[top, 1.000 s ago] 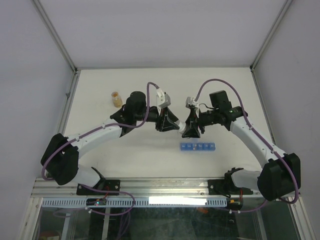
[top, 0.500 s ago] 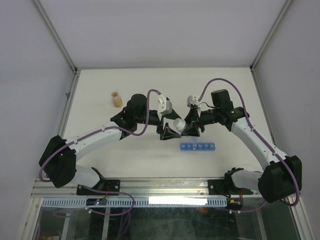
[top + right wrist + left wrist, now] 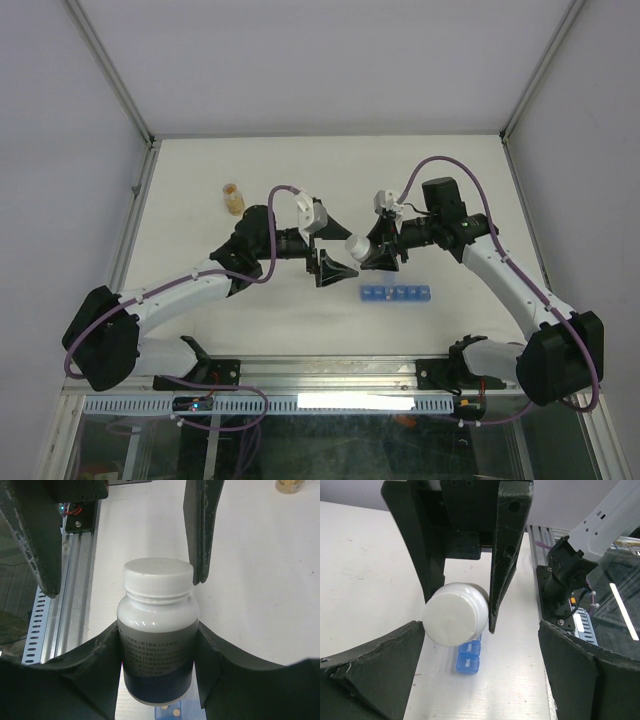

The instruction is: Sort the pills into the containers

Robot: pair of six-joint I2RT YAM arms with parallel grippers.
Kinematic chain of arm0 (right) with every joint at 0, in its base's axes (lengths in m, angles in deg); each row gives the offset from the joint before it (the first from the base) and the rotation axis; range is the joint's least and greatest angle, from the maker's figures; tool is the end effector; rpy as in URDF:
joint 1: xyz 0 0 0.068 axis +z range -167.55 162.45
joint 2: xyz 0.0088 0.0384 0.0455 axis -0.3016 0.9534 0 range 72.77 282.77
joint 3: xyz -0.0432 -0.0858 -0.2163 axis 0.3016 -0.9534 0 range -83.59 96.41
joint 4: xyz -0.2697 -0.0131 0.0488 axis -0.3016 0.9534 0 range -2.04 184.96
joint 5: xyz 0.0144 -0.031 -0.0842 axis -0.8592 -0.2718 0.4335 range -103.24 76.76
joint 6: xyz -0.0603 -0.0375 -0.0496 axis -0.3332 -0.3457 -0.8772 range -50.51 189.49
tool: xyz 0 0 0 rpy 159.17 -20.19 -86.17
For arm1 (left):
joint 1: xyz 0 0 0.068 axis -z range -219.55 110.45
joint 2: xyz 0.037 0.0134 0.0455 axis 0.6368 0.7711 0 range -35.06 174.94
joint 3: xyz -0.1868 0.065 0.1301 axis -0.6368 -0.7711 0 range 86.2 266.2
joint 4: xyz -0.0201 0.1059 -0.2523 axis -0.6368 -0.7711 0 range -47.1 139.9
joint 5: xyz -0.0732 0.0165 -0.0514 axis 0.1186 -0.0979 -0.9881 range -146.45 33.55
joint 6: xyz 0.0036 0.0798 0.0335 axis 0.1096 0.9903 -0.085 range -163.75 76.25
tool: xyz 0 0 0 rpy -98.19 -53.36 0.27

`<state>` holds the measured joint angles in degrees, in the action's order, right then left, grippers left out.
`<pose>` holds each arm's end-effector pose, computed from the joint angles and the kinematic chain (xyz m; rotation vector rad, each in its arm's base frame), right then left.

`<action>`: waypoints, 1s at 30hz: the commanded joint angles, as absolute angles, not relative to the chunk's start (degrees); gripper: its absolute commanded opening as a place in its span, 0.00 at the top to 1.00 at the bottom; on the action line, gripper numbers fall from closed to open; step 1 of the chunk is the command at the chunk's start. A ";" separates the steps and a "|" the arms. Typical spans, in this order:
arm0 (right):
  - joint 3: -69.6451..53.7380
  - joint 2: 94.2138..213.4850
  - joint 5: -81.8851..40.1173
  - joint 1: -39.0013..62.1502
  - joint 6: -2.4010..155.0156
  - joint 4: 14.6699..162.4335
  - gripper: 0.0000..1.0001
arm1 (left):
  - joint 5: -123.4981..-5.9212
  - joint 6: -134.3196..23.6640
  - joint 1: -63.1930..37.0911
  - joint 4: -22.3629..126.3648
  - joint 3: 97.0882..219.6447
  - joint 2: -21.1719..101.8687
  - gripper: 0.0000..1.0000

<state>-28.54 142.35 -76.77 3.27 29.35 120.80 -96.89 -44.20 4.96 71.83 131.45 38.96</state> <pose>0.2370 0.1636 0.2393 -1.4424 1.4903 1.0987 0.2110 -0.2770 0.2436 1.1628 1.3795 -1.1655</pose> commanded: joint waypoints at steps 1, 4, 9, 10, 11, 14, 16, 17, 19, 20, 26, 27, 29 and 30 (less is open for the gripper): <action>-25.84 140.99 -78.89 3.01 28.11 118.54 1.00 | -93.50 -56.31 3.90 87.49 127.14 36.72 0.01; -25.83 141.05 -78.85 3.01 27.92 118.58 1.00 | -92.87 -61.07 3.60 91.90 125.14 36.06 0.01; -25.81 141.34 -78.89 3.10 27.68 118.80 1.00 | -90.67 -66.11 3.19 93.41 123.07 33.04 0.01; -25.84 141.38 -78.92 3.17 27.65 118.79 1.00 | -89.71 -67.40 2.97 93.58 122.34 32.20 0.01; -25.83 141.41 -78.94 3.16 27.61 118.80 1.00 | -88.85 -69.31 2.58 93.80 121.64 31.51 0.01; -26.01 141.46 -78.82 3.10 27.40 118.76 1.00 | -87.22 -77.47 1.29 93.83 120.38 30.36 0.01; -26.02 141.67 -78.77 3.21 27.35 118.81 1.00 | -86.24 -82.89 0.83 93.59 120.00 30.69 0.01; -26.02 141.83 -78.75 3.36 27.33 118.81 1.00 | -85.20 -85.09 0.81 92.11 120.60 31.01 0.04; -26.02 142.03 -78.51 3.45 27.29 118.89 1.00 | -83.29 -87.22 0.90 83.99 123.60 31.87 0.14; -25.98 142.16 -78.52 3.45 27.28 118.84 1.00 | -82.26 -86.65 1.02 79.92 125.37 32.14 0.18; -26.02 142.67 -77.98 3.54 27.13 118.85 1.00 | -75.64 -80.80 3.75 67.18 131.81 31.87 0.29; -25.99 142.80 -77.87 3.54 27.13 118.95 1.00 | -75.27 -79.94 4.34 66.23 132.61 31.98 0.29; -25.93 142.90 -77.76 3.55 27.06 118.98 1.00 | -75.33 -78.86 5.10 64.94 133.98 32.57 0.29; -25.94 142.94 -77.68 3.54 27.07 119.04 1.00 | -75.22 -78.49 5.36 64.32 134.65 32.99 0.30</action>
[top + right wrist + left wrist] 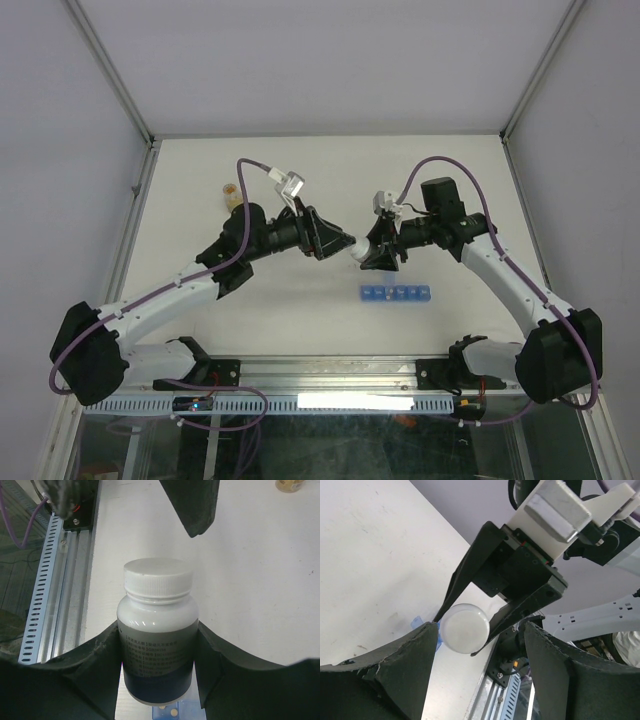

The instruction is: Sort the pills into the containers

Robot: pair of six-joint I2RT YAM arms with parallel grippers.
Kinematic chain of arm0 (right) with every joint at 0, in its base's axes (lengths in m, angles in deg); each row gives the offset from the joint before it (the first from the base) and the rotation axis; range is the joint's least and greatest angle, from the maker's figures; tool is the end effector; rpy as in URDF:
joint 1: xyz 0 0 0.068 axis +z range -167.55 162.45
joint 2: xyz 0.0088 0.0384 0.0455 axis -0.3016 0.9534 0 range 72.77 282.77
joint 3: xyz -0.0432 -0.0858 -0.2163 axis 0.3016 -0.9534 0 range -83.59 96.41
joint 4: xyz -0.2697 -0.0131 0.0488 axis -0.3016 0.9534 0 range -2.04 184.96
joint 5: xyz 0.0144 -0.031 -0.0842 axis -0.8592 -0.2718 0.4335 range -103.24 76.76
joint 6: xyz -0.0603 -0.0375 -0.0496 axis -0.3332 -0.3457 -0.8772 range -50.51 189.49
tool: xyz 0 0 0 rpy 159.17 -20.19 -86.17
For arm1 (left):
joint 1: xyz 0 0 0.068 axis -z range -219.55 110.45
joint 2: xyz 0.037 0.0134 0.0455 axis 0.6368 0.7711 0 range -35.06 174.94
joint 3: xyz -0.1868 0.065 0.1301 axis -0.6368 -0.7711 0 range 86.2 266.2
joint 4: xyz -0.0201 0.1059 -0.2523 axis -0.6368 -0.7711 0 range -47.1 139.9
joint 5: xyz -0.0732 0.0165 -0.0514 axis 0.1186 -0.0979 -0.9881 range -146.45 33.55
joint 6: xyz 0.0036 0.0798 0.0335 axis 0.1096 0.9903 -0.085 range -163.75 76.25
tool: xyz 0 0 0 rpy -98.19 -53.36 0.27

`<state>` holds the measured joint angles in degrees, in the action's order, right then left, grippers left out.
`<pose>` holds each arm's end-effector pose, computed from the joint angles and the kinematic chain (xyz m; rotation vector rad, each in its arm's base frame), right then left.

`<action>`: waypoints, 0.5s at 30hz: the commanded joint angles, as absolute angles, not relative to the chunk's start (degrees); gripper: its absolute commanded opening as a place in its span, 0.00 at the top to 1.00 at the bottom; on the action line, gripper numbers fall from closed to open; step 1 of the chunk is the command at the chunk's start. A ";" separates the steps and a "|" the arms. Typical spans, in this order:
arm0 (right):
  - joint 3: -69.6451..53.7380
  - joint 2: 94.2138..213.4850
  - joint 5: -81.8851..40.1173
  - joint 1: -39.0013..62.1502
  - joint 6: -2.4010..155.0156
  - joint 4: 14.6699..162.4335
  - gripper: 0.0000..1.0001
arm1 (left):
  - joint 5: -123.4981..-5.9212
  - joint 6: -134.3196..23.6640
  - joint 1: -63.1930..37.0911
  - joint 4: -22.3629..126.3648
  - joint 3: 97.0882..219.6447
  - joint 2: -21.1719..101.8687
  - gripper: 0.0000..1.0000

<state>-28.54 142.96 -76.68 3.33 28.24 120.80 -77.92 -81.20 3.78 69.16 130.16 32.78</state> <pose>0.2381 0.1643 0.2364 -1.4539 1.4836 1.0924 0.2283 -0.2538 0.2618 0.4092 1.7925 -1.3442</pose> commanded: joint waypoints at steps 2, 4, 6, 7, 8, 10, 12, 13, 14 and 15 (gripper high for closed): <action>-25.87 143.00 -77.62 3.57 27.10 119.05 1.00 | -74.48 -77.41 5.94 62.36 136.15 33.81 0.30; -25.84 143.00 -77.58 3.56 27.04 119.04 1.00 | -73.45 -76.58 6.53 60.52 137.40 34.58 0.30; -25.84 142.93 -77.58 3.62 27.06 119.06 1.00 | -72.59 -75.79 7.12 58.71 138.67 35.43 0.32; -25.84 142.92 -77.58 3.55 27.07 119.07 1.00 | -72.14 -75.30 7.55 57.77 139.46 35.96 0.32; -25.83 142.91 -77.57 3.56 27.04 119.07 1.00 | -71.65 -74.83 7.82 56.75 140.15 36.46 0.34; -25.85 142.97 -77.66 3.54 27.06 119.07 1.00 | -70.96 -74.03 8.31 55.41 141.32 37.34 0.35; -25.89 142.99 -77.67 3.58 27.09 119.07 1.00 | -70.52 -73.61 8.57 54.64 142.06 37.78 0.37; -25.86 142.99 -77.62 3.55 27.07 119.07 1.00 | -70.58 -73.51 8.66 54.42 142.23 37.94 0.38; -25.85 142.98 -77.66 3.57 27.10 119.07 1.00 | -70.66 -73.40 8.78 54.35 142.41 37.95 0.39; -25.84 142.98 -77.66 3.64 27.06 119.08 1.00 | -70.68 -73.33 8.84 54.29 142.51 38.04 0.39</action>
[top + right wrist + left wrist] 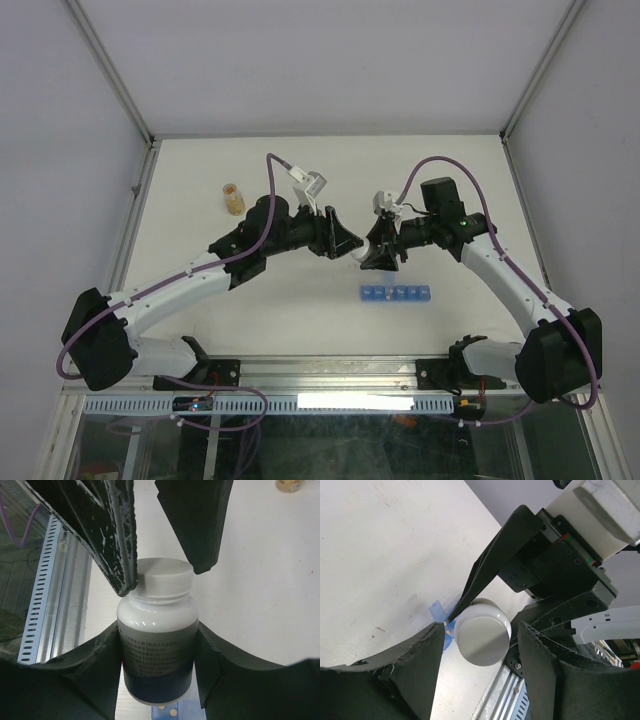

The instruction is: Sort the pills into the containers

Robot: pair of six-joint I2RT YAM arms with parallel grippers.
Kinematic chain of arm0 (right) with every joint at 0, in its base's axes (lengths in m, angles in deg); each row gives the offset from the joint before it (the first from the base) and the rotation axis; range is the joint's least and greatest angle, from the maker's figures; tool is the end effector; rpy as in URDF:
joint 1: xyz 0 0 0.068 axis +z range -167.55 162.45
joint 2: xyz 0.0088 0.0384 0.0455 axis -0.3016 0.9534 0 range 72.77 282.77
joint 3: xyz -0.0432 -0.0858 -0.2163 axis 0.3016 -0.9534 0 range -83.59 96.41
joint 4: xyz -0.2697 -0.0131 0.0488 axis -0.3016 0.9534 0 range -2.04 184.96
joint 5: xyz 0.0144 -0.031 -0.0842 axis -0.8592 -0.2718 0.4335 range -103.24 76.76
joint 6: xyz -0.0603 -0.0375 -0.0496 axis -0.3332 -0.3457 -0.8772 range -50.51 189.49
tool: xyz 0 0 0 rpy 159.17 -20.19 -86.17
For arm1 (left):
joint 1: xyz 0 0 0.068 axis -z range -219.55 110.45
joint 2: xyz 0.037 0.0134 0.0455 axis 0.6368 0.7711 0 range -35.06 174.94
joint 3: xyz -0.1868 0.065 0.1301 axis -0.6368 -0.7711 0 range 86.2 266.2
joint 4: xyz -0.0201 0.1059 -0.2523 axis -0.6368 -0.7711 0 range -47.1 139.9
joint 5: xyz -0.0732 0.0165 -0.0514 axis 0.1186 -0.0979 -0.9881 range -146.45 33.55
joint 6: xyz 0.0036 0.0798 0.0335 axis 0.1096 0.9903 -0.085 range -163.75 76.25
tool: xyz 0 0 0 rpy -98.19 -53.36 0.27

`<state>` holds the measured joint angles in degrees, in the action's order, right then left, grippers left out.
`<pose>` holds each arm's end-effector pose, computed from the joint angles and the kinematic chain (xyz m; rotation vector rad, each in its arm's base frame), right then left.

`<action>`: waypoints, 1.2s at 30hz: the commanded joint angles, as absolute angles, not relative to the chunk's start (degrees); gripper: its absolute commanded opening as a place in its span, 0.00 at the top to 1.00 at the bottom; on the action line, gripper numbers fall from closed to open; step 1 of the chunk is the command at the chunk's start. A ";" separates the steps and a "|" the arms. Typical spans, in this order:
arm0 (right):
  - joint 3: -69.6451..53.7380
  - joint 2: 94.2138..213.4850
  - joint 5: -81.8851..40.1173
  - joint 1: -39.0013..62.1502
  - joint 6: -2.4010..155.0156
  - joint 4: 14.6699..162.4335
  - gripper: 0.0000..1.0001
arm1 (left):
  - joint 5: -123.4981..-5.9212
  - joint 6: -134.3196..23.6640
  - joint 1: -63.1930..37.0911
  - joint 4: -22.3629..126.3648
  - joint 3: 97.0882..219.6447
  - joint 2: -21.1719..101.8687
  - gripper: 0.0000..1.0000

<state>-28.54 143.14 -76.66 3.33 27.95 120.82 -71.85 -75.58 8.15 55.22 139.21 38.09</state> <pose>0.2385 0.1644 0.2356 -1.4567 1.4826 1.0911 0.2278 -0.2806 0.2598 0.4797 1.9417 -1.1865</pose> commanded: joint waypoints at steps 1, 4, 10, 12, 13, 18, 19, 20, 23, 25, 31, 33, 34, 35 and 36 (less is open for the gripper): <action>-25.84 142.99 -77.73 3.63 27.12 119.05 1.00 | -70.70 -73.29 8.93 54.21 142.61 38.06 0.40; -25.85 142.94 -77.71 3.63 27.11 119.08 1.00 | -70.93 -72.91 9.04 53.80 142.93 37.89 0.40; -25.77 142.88 -77.74 3.67 27.10 119.16 1.00 | -70.82 -72.37 9.15 52.79 143.44 38.00 0.40; -25.89 142.84 -77.74 3.63 27.05 119.15 1.00 | -70.86 -72.20 9.16 52.35 143.64 38.13 0.42; -25.85 142.89 -77.71 3.63 27.04 119.16 1.00 | -70.91 -72.15 9.19 52.17 143.74 38.15 0.43; -25.84 142.93 -77.68 3.64 27.04 119.15 1.00 | -71.83 -71.87 9.23 51.56 144.05 38.57 0.48; -25.78 142.96 -77.67 3.65 27.04 119.15 1.00 | -72.05 -71.87 9.27 51.53 144.12 38.67 0.48; -25.82 142.98 -77.65 3.75 27.04 119.16 1.00 | -72.35 -71.80 9.23 51.49 144.13 38.82 0.49; -25.84 142.93 -77.67 3.71 27.11 119.15 1.00 | -72.93 -71.83 9.25 51.25 144.38 39.26 0.51; -25.83 142.92 -77.67 3.74 27.04 119.20 1.00 | -73.43 -71.70 9.26 51.09 144.52 39.53 0.51; -25.75 142.94 -77.67 3.75 27.04 119.23 1.00 | -74.29 -71.37 9.33 50.28 144.83 39.71 0.53; -25.75 142.91 -77.67 3.72 27.09 119.25 1.00 | -74.29 -71.11 9.32 49.90 144.90 39.74 0.52; -25.76 142.98 -77.67 3.77 27.05 119.22 1.00 | -74.37 -71.01 9.36 49.63 145.03 39.74 0.52; -25.76 142.93 -77.67 3.73 27.08 119.20 1.00 | -74.38 -70.92 9.32 49.45 145.07 39.73 0.51; -25.80 142.96 -77.62 3.72 27.06 119.23 1.00 | -74.44 -70.84 9.39 49.39 145.02 39.71 0.51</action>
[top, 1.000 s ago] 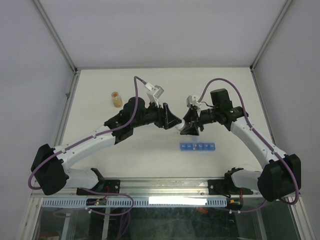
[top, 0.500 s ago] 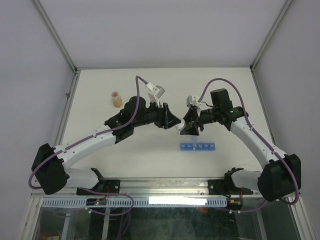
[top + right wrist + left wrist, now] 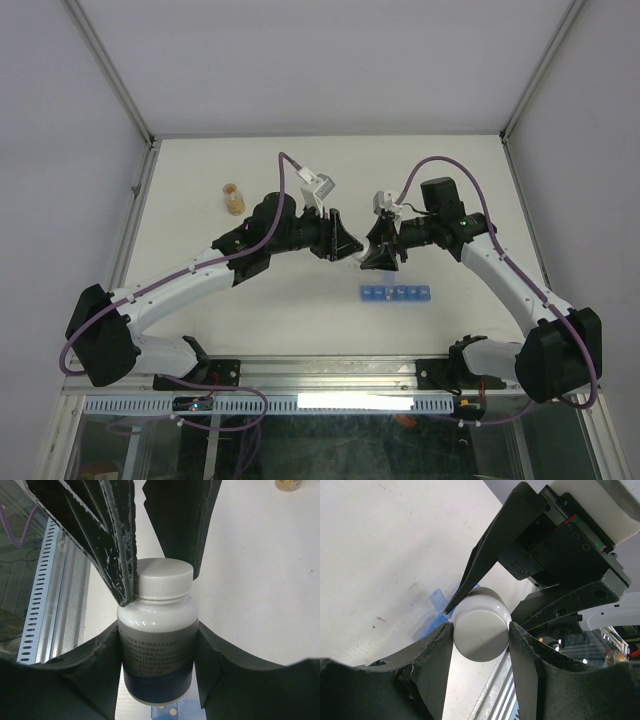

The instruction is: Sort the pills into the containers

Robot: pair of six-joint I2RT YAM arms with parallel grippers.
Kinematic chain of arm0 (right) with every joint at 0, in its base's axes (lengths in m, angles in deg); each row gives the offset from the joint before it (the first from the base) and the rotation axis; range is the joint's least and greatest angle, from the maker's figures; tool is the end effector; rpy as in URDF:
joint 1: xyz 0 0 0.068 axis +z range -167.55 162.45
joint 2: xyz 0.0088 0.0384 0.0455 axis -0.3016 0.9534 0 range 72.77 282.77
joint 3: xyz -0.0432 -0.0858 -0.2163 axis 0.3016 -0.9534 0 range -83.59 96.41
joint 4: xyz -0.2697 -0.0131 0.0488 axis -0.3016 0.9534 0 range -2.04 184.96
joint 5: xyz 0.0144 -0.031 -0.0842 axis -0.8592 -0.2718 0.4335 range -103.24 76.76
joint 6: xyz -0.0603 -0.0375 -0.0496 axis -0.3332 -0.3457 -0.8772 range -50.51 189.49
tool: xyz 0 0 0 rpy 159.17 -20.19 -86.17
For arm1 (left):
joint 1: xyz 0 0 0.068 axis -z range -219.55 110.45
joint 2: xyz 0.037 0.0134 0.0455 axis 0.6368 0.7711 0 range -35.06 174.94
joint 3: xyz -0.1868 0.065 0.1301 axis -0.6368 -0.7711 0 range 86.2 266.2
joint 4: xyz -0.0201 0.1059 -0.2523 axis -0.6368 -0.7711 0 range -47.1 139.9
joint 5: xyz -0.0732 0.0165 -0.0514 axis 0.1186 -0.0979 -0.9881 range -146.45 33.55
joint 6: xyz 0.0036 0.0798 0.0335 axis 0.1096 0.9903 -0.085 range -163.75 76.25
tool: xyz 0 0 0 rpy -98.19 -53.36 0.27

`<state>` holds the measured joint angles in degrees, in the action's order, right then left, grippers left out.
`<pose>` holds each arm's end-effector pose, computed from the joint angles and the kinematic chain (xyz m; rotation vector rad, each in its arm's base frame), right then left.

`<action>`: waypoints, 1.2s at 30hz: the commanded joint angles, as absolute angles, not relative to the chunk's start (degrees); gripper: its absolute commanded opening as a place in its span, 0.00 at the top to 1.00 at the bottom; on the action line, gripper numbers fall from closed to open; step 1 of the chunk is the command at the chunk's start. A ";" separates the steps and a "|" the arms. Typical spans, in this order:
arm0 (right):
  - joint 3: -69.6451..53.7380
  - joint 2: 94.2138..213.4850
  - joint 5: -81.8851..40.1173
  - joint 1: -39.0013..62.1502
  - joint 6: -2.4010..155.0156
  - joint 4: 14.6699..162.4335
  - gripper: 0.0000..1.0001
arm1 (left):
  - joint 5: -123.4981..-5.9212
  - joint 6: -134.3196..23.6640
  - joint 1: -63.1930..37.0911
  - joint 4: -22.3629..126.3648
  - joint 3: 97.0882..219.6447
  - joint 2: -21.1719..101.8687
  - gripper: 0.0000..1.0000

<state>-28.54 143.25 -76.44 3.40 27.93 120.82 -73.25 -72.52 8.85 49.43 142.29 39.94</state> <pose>0.2387 0.1647 0.2349 -1.4577 1.4862 1.0888 0.2255 -0.2873 0.2564 0.5658 2.0013 -1.1527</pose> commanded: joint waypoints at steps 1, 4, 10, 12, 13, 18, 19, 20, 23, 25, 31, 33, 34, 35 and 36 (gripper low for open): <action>-25.76 142.96 -77.63 3.76 27.04 119.24 1.00 | -74.53 -70.72 9.35 49.41 145.08 39.66 0.51; -25.73 142.98 -77.67 3.78 27.06 119.25 1.00 | -74.70 -70.52 9.37 49.37 145.03 39.64 0.54; -25.72 142.87 -77.75 3.74 27.12 119.29 1.00 | -77.65 -68.94 9.32 49.53 145.19 40.09 0.62; -25.68 142.78 -77.84 3.74 27.09 119.33 1.00 | -79.97 -67.70 9.33 50.30 144.99 40.51 0.62; -25.75 142.80 -77.80 3.73 27.05 119.29 1.00 | -82.12 -67.05 9.32 50.91 144.79 40.73 0.61; -25.68 142.52 -78.01 3.72 26.96 119.41 1.00 | -90.34 -61.33 9.27 54.11 143.94 42.57 0.63; -25.70 142.48 -78.01 3.77 26.98 119.42 1.00 | -91.99 -59.84 9.23 54.58 143.84 42.95 0.65; -25.63 142.45 -78.06 3.78 26.97 119.48 1.00 | -93.72 -57.88 9.24 54.76 143.70 43.35 0.66; -25.62 142.25 -78.30 3.76 26.80 119.59 1.00 | -98.67 -49.62 9.24 54.74 142.80 43.97 0.66; -25.62 142.18 -78.53 3.80 26.71 119.67 1.00 | -101.56 -42.65 9.25 54.76 141.80 43.84 0.66; -25.57 141.96 -78.99 3.89 26.39 120.03 1.00 | -109.29 -27.42 8.07 54.73 141.58 44.40 0.63; -25.53 141.82 -79.19 3.90 26.31 120.12 1.00 | -110.49 -27.30 6.97 54.70 142.91 45.07 0.59; -25.43 141.73 -79.23 3.89 26.21 120.21 1.00 | -110.61 -27.51 6.55 54.67 143.55 45.17 0.56; -25.47 141.65 -79.24 3.91 26.20 120.29 1.00 | -110.56 -27.82 6.29 54.81 143.98 45.14 0.51; -25.49 141.56 -79.30 3.90 26.17 120.30 1.00 | -109.99 -28.33 6.13 55.20 144.18 45.05 0.46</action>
